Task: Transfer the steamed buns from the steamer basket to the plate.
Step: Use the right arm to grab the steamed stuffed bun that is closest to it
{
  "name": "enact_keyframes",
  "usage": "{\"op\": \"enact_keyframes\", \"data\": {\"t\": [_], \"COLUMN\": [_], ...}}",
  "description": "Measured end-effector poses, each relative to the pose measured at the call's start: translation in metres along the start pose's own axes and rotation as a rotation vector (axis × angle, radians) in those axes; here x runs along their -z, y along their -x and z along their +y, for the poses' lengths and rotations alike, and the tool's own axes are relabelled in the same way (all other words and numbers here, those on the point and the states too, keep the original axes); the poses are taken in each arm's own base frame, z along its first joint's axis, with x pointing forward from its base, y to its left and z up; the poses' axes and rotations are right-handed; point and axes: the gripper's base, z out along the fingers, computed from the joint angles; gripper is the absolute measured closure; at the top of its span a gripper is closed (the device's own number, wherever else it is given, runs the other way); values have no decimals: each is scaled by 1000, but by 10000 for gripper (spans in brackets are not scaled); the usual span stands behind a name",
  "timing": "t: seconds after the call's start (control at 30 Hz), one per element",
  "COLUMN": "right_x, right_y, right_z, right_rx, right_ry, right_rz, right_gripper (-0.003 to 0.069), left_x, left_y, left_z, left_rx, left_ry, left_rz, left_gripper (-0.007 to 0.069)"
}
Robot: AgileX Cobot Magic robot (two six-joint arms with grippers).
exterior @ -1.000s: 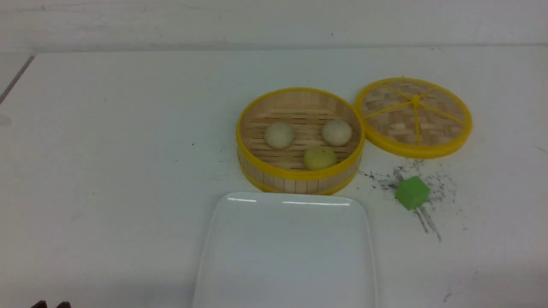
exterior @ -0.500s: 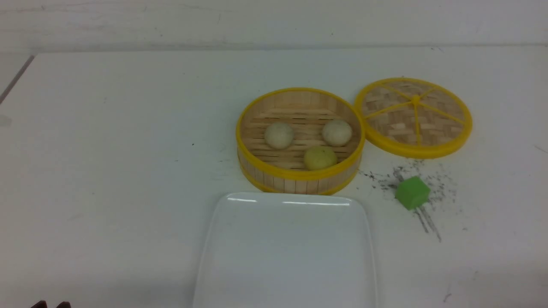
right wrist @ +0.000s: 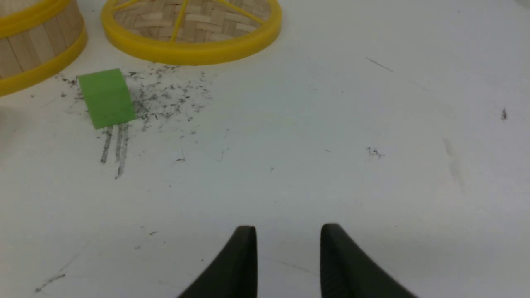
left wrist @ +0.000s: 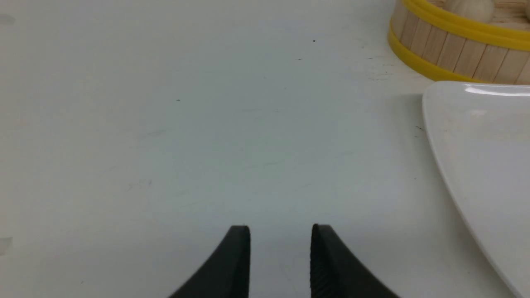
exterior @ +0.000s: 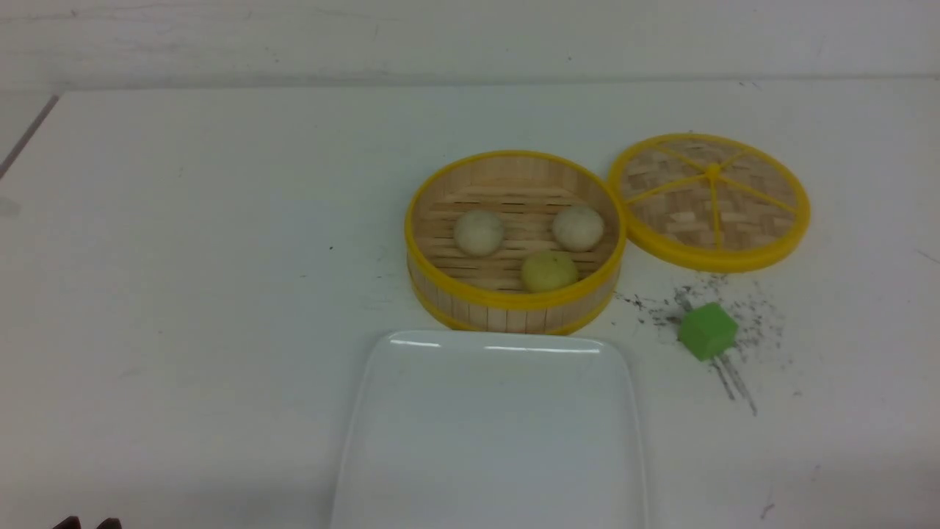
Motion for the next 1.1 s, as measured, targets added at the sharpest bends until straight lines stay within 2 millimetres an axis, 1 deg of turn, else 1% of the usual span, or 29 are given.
{"op": "enact_keyframes", "data": {"t": [0.47,0.63,0.7,0.73,0.77,0.8,0.9,0.93,0.97,1.0,1.03,1.07,1.1], "right_x": [0,0,8,11,16,19,50,50,62,70,70,82,89], "right_y": [0,5,24,30,40,45,89,88,101,108,107,115,119], "right_z": [0,1,2,2,1,1,0,0,0,-1,-1,-1,-2], "right_rx": [10,-19,-92,-106,-121,-126,-166,-166,-178,-189,-189,-202,-207], "right_ry": [-4,9,26,29,32,35,51,49,53,56,54,55,56], "right_rz": [-4,-54,-123,-141,-176,-189,-306,-300,-321,-320,-311,-299,-294], "right_gripper": [416,416,416,416,416,416,416,416,416,416,416,416,416], "left_x": [0,0,0,0,0,0,0,0,0,0,0,0,0], "left_y": [0,0,0,0,0,0,0,0,0,0,0,0,0], "left_z": [0,0,0,0,0,0,0,0,0,0,0,0,0], "left_rx": [0,0,0,0,0,0,0,0,0,0,0,0,0], "left_ry": [0,0,0,0,0,0,0,0,0,0,0,0,0], "left_rz": [0,0,0,0,0,0,0,0,0,0,0,0,0], "left_gripper": [384,384,384,384,384,384,384,384,384,384,384,384,384]}}
